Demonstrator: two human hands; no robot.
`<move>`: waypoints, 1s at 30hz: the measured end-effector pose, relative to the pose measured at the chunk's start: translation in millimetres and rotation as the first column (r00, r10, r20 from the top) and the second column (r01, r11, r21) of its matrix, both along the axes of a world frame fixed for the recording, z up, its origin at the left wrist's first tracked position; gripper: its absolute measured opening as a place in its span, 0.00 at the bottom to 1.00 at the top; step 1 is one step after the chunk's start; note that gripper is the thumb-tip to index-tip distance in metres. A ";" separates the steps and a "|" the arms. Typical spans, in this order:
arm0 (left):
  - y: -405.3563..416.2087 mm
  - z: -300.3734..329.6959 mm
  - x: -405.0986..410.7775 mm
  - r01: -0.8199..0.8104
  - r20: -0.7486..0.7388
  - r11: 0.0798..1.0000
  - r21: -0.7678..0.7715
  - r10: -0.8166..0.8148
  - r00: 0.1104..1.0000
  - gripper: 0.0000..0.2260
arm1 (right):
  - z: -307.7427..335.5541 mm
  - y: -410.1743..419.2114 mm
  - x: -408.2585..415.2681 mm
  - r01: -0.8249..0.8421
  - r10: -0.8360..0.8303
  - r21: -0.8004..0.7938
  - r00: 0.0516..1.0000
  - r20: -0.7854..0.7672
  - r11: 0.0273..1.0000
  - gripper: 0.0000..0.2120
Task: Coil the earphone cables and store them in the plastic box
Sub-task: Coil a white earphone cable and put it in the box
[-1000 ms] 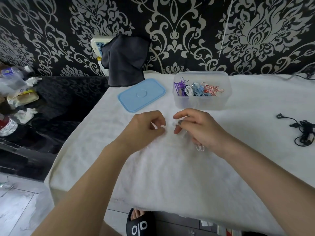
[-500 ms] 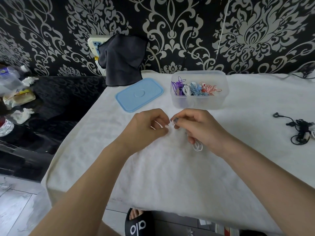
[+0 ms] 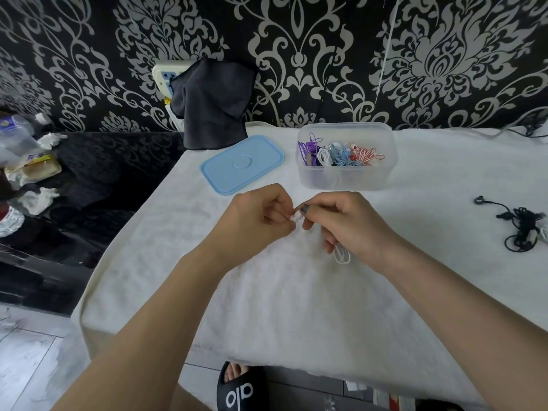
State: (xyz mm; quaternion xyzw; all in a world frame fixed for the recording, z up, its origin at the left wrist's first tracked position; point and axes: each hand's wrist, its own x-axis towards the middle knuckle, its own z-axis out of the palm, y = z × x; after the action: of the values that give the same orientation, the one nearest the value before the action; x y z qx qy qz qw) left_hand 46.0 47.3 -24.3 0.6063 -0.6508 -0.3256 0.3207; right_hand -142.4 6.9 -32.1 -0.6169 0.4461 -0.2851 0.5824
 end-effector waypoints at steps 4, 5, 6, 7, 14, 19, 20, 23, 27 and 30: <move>0.4 0.7 0.1 0.012 0.003 1.000 -0.007 -0.012 1.000 0.09 | -0.4 0.0 0.4 0.026 -0.026 0.014 0.999 0.020 1.000 0.06; 0.7 1.0 -0.1 0.018 0.000 1.000 -0.010 -0.018 1.000 0.09 | -0.3 -0.2 0.4 0.033 -0.034 0.024 0.999 0.032 0.999 0.06; 1.2 1.4 -0.5 0.023 -0.005 1.000 -0.014 -0.023 1.000 0.09 | -0.4 -0.1 0.2 0.038 -0.039 0.030 0.998 0.041 0.999 0.06; 1.5 2.0 -1.0 0.027 -0.010 0.999 -0.018 -0.028 1.000 0.09 | -0.2 -0.2 0.3 0.040 -0.042 0.030 0.998 0.045 0.999 0.05; 1.7 2.0 -0.3 0.059 0.000 0.996 -0.074 -0.059 0.998 0.10 | 2.7 -0.3 -1.5 0.042 -0.043 0.004 0.998 0.049 0.999 0.04; 1.2 2.3 1.0 0.082 0.026 0.991 -0.102 -0.080 0.996 0.10 | 3.7 -0.9 -2.2 0.048 -0.052 0.047 0.995 0.085 0.998 0.03; 1.2 2.4 1.2 0.087 0.028 0.991 -0.103 -0.084 0.996 0.10 | 3.7 -1.4 -2.6 0.049 -0.055 0.063 0.994 0.095 0.997 0.03; 1.4 3.8 0.8 0.083 0.044 0.991 -0.109 -0.079 0.996 0.10 | 3.8 -2.2 -3.5 0.043 -0.053 0.088 0.992 0.114 0.995 0.03; 2.0 6.5 1.6 0.072 0.037 0.991 -0.115 -0.068 0.997 0.09 | 4.9 -2.0 -4.1 0.033 -0.050 0.122 0.989 0.141 0.992 0.04; 3.8 8.4 1.3 0.071 0.047 0.989 -0.130 -0.065 0.997 0.08 | 7.1 -2.0 -4.5 0.022 -0.052 0.176 0.984 0.171 0.984 0.04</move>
State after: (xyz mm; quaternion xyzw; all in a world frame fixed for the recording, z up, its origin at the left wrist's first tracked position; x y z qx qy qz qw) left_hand 47.2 51.2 -15.9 0.5680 -0.6979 -0.2799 0.3346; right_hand -146.9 4.9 -25.0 -0.5282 0.4278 -0.3091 0.6652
